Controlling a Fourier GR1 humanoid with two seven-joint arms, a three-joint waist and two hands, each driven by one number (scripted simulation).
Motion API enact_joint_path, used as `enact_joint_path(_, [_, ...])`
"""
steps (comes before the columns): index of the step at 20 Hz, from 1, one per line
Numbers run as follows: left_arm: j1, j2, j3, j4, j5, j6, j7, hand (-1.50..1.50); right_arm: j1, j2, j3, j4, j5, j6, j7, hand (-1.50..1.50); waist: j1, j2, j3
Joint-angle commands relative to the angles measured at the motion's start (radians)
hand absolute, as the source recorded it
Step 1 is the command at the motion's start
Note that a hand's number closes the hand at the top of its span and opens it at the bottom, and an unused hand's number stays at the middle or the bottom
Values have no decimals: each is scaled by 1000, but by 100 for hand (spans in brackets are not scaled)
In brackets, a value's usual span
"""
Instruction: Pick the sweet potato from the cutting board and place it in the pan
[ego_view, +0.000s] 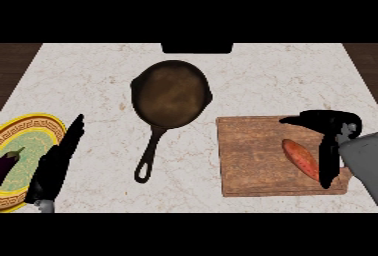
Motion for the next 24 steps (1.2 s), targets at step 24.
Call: enact_joint_path(24, [56, -96, 44, -80, -103, -58, 28, 0, 98, 112, -12, 190, 431, -89, -331, -150, 5, 1, 0])
